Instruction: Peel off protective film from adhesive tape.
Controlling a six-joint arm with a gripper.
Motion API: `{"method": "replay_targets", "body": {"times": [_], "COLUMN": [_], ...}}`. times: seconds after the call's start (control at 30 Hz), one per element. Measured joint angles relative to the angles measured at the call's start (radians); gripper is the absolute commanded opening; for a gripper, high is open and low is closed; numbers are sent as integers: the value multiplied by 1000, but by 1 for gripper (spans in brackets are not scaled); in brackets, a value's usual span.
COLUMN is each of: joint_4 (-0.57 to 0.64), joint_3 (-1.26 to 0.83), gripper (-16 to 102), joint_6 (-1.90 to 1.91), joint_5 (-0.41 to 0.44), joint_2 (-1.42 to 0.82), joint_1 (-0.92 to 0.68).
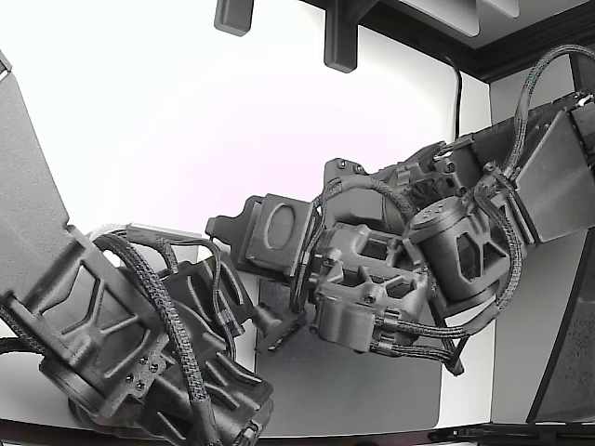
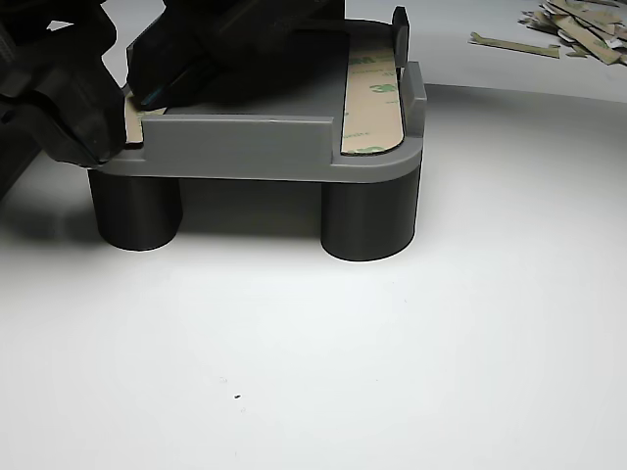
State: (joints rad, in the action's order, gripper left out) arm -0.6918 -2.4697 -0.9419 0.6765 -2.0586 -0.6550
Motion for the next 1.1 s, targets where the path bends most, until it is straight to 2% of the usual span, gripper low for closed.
{"method": "replay_targets", "body": {"times": [1.1], "joint_4": [-5], "joint_3": [-5], "gripper": [-11], "joint_6": [20], "joint_5": [-11], "joint_2": [-20], "joint_1": [-6]}}
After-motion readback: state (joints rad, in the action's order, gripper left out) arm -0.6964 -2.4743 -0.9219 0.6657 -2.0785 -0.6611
